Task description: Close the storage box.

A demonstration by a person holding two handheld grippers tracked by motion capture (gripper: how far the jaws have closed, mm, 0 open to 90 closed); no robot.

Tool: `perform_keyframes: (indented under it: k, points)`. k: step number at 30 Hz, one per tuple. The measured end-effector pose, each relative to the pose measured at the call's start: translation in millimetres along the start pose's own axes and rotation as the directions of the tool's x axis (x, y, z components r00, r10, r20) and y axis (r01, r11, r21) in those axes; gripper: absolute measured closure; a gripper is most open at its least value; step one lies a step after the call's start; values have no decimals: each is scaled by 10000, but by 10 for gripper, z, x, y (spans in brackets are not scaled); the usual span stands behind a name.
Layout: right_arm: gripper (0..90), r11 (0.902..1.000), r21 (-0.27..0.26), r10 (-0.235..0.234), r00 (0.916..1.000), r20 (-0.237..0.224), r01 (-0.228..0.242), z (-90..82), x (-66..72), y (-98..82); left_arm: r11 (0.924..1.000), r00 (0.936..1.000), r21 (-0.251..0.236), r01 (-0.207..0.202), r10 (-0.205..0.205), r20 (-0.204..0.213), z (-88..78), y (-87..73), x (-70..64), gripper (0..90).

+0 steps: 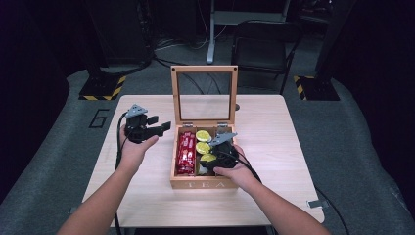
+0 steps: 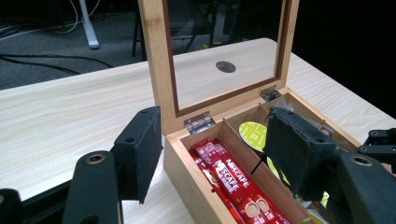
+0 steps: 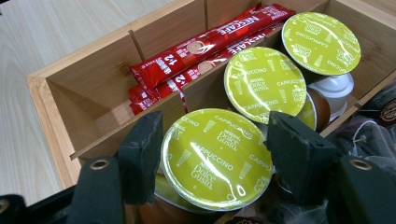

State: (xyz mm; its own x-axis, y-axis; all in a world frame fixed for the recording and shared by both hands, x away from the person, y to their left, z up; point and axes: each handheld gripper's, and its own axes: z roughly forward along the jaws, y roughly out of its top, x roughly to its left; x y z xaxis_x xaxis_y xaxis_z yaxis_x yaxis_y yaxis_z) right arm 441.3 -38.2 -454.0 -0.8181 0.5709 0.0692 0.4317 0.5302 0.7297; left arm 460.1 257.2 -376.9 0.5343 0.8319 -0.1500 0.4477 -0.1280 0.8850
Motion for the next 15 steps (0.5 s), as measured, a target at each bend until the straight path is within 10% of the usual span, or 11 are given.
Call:
perform_keyframes:
  k: [15]
  points:
    - [369,9988,-378,-318,9995,88,321,-120,80,20,10000,10000,87,-19,19,-6,-6,-6,12,367]
